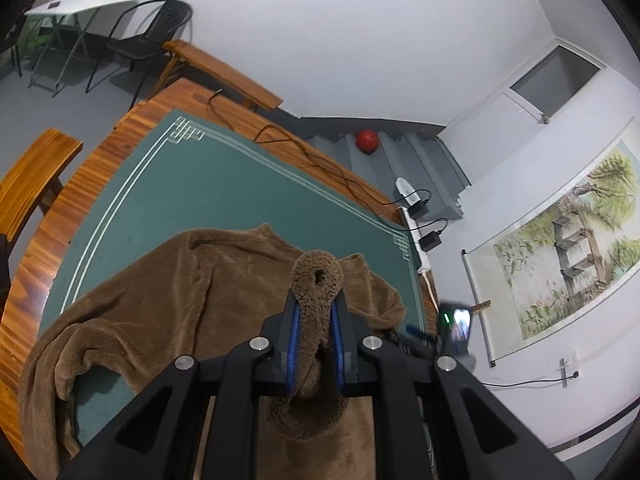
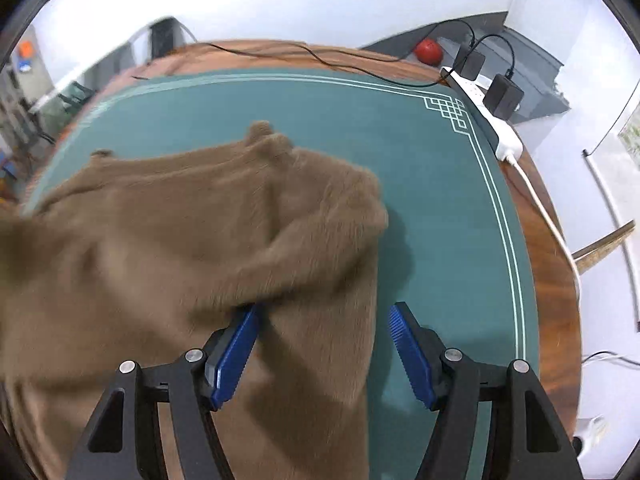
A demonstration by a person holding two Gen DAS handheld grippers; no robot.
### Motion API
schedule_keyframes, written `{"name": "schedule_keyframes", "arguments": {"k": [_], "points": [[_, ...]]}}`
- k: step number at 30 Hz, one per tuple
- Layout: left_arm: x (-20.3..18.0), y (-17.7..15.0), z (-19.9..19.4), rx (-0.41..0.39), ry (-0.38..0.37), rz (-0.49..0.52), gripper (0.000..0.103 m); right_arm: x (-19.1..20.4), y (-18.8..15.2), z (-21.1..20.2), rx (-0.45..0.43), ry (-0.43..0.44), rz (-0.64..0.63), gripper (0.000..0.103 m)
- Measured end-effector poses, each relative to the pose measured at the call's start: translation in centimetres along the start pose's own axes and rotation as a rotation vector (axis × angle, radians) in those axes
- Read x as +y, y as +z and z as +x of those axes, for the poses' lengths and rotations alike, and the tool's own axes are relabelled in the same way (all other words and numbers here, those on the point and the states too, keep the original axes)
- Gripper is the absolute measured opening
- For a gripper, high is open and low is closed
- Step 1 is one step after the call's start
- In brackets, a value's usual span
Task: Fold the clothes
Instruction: 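Grasp the other sleeve cuff with the left gripper and lift it, then carry the sleeve with the left gripper while the right gripper grasps the fleece edge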
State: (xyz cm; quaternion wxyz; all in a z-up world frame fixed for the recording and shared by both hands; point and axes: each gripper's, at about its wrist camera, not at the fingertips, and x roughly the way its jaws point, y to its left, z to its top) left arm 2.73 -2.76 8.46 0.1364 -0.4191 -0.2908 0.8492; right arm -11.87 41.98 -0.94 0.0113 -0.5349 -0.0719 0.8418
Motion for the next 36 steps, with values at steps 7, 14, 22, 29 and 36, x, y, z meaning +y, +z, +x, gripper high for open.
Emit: {"name": "schedule_keyframes", "arguments": {"k": [7, 14, 22, 29, 36], "points": [[2.0, -0.2, 1.8, 0.041, 0.037, -0.040, 0.015, -1.3, 1.6, 0.9, -0.022, -0.057, 0.026, 0.069], [2.6, 0.1, 3.6, 0.059, 0.046, -0.050, 0.015, 0.9, -5.4, -6.2, -0.164, 0.188, -0.198, 0.069], [2.3, 0.2, 4.3, 0.069, 0.062, -0.042, 0.015, 5.6, -14.4, -6.6, -0.103, 0.152, -0.563, 0.069], [1.9, 0.4, 4.4, 0.076, 0.073, -0.035, 0.015, 6.5, -13.3, -5.4, -0.149, -0.017, -0.568, 0.018], [4.3, -0.6, 6.4, 0.151, 0.031, -0.154, 0.015, -0.5, -12.1, -8.6, -0.189, -0.070, -0.284, 0.012]]}}
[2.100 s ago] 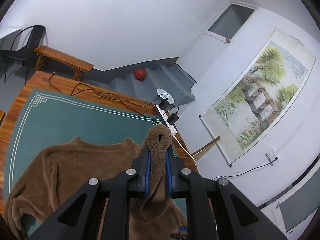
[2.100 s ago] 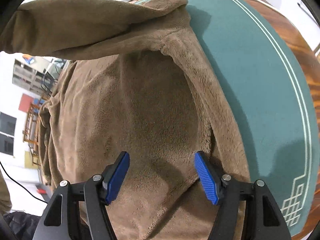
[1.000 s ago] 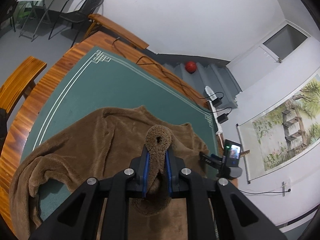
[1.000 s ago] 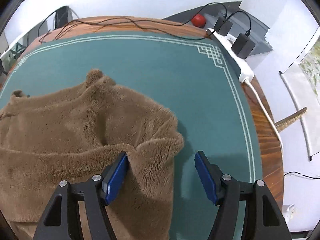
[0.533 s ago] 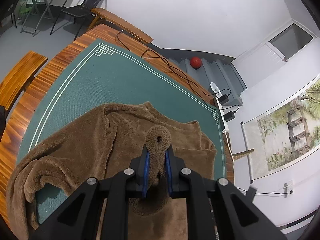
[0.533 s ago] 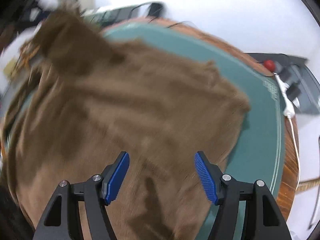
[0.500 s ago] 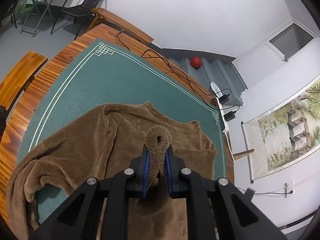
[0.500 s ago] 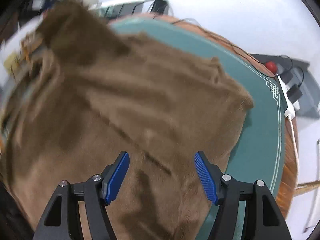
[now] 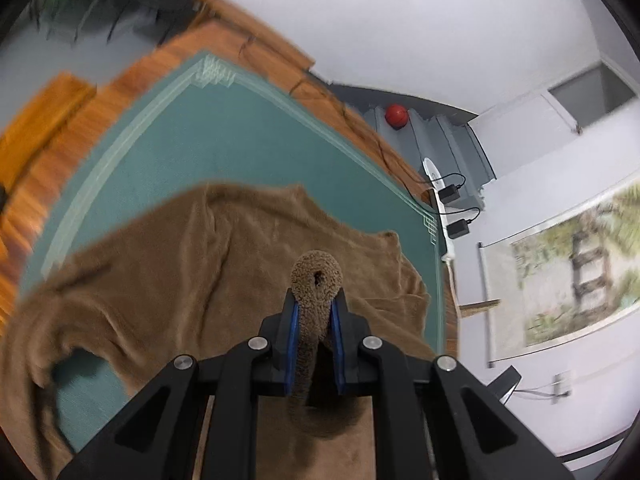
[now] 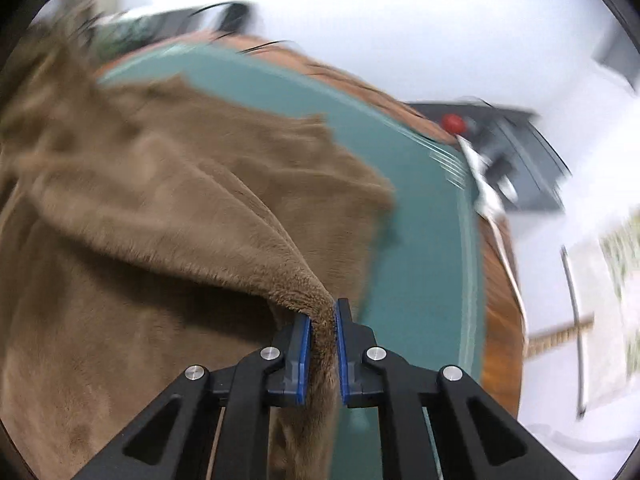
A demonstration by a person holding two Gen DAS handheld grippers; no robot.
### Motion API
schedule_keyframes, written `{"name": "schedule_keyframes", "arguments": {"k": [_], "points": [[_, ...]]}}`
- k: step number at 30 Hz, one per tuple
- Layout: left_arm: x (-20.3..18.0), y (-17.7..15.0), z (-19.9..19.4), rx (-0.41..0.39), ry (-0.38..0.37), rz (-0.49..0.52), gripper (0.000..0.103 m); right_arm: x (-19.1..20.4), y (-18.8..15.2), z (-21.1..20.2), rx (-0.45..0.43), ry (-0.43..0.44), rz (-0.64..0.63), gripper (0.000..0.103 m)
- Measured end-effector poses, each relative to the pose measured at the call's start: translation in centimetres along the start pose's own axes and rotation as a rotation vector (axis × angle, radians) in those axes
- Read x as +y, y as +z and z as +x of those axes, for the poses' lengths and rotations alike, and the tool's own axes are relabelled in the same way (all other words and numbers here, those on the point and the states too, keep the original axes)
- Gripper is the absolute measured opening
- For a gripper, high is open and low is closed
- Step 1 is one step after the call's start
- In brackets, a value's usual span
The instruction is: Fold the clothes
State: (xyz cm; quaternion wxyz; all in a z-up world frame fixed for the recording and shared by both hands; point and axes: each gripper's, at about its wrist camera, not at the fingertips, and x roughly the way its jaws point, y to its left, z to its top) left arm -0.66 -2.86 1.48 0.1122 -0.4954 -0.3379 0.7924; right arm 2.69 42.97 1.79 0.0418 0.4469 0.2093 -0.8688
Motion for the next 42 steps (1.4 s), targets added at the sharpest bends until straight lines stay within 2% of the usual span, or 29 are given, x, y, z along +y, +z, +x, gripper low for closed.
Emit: {"name": "schedule_keyframes", "arguments": {"k": [2, 5, 8, 9, 12, 14, 15, 16, 17, 19, 21, 24, 28, 29, 30, 31, 33, 37, 42], "points": [[1.1, -0.7, 1.5, 0.042, 0.026, -0.016, 0.015, -1.9, -0.5, -0.2, 0.014, -0.004, 0.059, 0.012], [2.8, -1.9, 3.9, 0.107, 0.075, -0.025, 0.015, -3.4, -1.9, 0.6, 0.067, 0.046, 0.107, 0.012], [3.9, -3.2, 5.8, 0.156, 0.143, -0.018, 0.015, -3.6, -2.6, 2.2, 0.121, 0.187, 0.155, 0.013], [4.5, -3.5, 6.3, 0.165, 0.164, -0.021, 0.015, -3.6, -2.8, 2.5, 0.135, 0.234, 0.171, 0.016], [5.6, -3.9, 6.5, 0.166, 0.178, -0.044, 0.015, -4.7, -2.6, 2.0, 0.120, 0.389, 0.275, 0.021], [5.9, -3.9, 6.4, 0.160, 0.178, -0.055, 0.018, -6.1, -2.0, 1.6, 0.085, 0.454, 0.353, 0.029], [5.8, -3.8, 6.2, 0.155, 0.179, -0.051, 0.018, -6.8, -1.6, 1.4, 0.064, 0.481, 0.392, 0.040], [5.7, -3.7, 6.2, 0.152, 0.181, -0.044, 0.018, -7.5, -1.2, 1.2, 0.044, 0.507, 0.431, 0.058], [5.5, -3.6, 6.2, 0.150, 0.181, -0.037, 0.018, -8.3, -0.6, 1.1, 0.017, 0.524, 0.465, 0.062], [5.0, -3.4, 6.2, 0.143, 0.183, -0.021, 0.018, -9.5, 0.7, 1.2, -0.029, 0.537, 0.513, 0.063], [4.6, -3.2, 6.3, 0.139, 0.188, -0.006, 0.018, -9.3, 2.2, 1.6, -0.026, 0.486, 0.514, 0.063], [4.3, -2.8, 6.6, 0.135, 0.193, 0.010, 0.018, -7.3, 4.5, 4.0, 0.041, 0.394, 0.433, 0.063], [4.2, -2.4, 6.6, 0.129, 0.185, 0.013, 0.018, -5.0, 6.5, 10.2, 0.150, 0.381, 0.406, 0.063], [4.2, -2.2, 6.5, 0.126, 0.181, 0.014, 0.018, -4.4, 6.7, 11.5, 0.172, 0.376, 0.396, 0.061], [4.1, -2.1, 6.4, 0.121, 0.177, 0.015, 0.018, -4.1, 6.9, 12.2, 0.185, 0.368, 0.397, 0.040], [4.1, -1.9, 6.3, 0.115, 0.172, 0.015, 0.018, -4.1, 7.1, 12.6, 0.188, 0.358, 0.408, 0.027], [4.1, -1.6, 6.0, 0.093, 0.158, 0.016, 0.018, -4.7, 7.2, 12.1, 0.162, 0.322, 0.435, 0.018], [4.7, -0.8, 6.5, 0.063, 0.132, 0.002, 0.018, -6.1, 6.8, 10.8, 0.107, 0.210, 0.462, 0.017], [5.8, -0.5, 10.2, 0.108, 0.244, 0.028, 0.021, -5.2, 6.2, 12.8, 0.147, 0.175, 0.450, 0.018]]}}
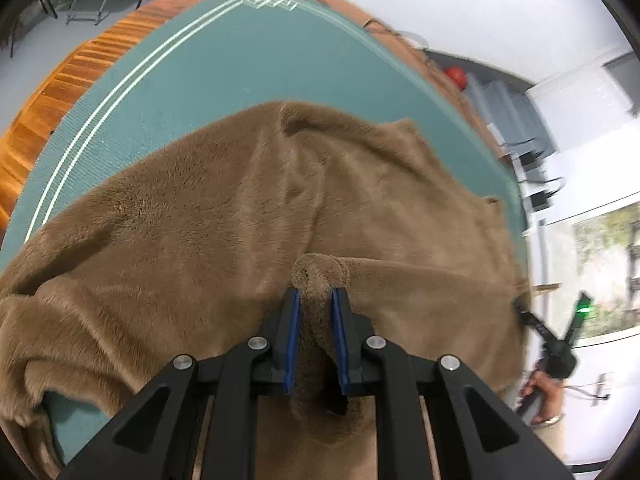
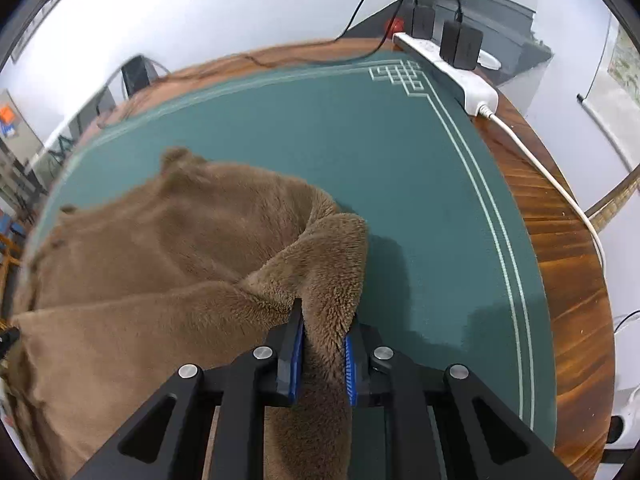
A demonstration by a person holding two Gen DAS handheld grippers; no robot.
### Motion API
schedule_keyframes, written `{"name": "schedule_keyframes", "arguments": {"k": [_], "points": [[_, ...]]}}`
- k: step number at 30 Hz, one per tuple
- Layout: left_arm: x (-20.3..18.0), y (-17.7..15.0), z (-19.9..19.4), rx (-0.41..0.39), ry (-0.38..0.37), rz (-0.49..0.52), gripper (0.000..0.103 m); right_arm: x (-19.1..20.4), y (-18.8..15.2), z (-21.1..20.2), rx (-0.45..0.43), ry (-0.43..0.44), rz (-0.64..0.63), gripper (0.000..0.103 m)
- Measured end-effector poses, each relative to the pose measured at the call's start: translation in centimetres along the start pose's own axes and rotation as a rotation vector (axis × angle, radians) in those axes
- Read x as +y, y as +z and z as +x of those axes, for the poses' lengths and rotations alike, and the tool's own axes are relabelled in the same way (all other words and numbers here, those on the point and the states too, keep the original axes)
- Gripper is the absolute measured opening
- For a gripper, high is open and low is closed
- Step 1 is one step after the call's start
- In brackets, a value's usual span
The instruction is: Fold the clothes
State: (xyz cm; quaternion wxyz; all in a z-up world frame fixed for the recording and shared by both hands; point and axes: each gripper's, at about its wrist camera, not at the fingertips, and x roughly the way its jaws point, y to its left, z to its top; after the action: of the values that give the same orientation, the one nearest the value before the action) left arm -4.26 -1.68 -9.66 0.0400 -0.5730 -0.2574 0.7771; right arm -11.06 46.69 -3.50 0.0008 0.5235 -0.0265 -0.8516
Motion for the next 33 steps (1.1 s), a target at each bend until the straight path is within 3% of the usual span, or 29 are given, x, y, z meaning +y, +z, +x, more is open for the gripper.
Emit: {"name": "schedule_keyframes", "arguments": {"k": [3, 5, 6, 8, 9, 10, 14, 18, 23, 27, 30, 33], "points": [[0.0, 0.4, 0.4, -0.019, 0.034, 0.045, 0.027, 0.3, 0.1, -0.2, 0.007, 0.022, 0.004, 0.022], [-0.7, 0.6, -0.5, -0.067, 0.090, 0.117, 0.038, 0.2, -0.1, -0.9, 0.015, 0.040, 0.011, 0.025], [-1.2, 0.5, -1.1, -0.103, 0.136, 0.161, 0.049, 0.1, -0.3, -1.9, 0.007, 0.044, 0.009, 0.030], [-2.1, 0.1, -2.4, -0.166, 0.212, 0.223, 0.067, -0.4, -1.0, -4.6, -0.036, 0.052, -0.006, 0.046], [-2.4, -0.2, -3.1, -0.190, 0.216, 0.246, 0.072, 0.0, -1.4, -6.1, -0.070, 0.054, -0.022, 0.065], [-2.8, -0.6, -3.8, -0.213, 0.221, 0.269, 0.073, 0.4, -1.9, -7.2, -0.101, 0.055, -0.039, 0.071], [-5.0, -2.9, -5.5, -0.244, 0.132, 0.351, 0.074, 3.6, -3.5, -9.6, -0.160, 0.087, -0.178, 0.071], [-6.6, -5.4, -3.6, -0.170, 0.065, 0.407, 0.074, 6.8, -6.7, -8.1, -0.079, 0.150, -0.267, 0.071], [-5.1, -5.7, 0.7, -0.084, 0.160, 0.357, 0.068, 6.5, -9.3, -4.0, 0.048, 0.097, -0.264, 0.071], [-4.8, -5.4, 0.7, -0.094, 0.175, 0.376, 0.068, 5.6, -9.6, -3.6, 0.029, 0.127, -0.248, 0.071], [-4.9, -5.6, 0.1, -0.092, 0.193, 0.350, 0.068, 6.5, -9.2, -3.9, 0.049, 0.081, -0.256, 0.071], [-4.9, -6.7, -1.9, -0.123, 0.164, 0.323, 0.068, 7.5, -9.5, -6.1, 0.022, 0.108, -0.235, 0.071]]}}
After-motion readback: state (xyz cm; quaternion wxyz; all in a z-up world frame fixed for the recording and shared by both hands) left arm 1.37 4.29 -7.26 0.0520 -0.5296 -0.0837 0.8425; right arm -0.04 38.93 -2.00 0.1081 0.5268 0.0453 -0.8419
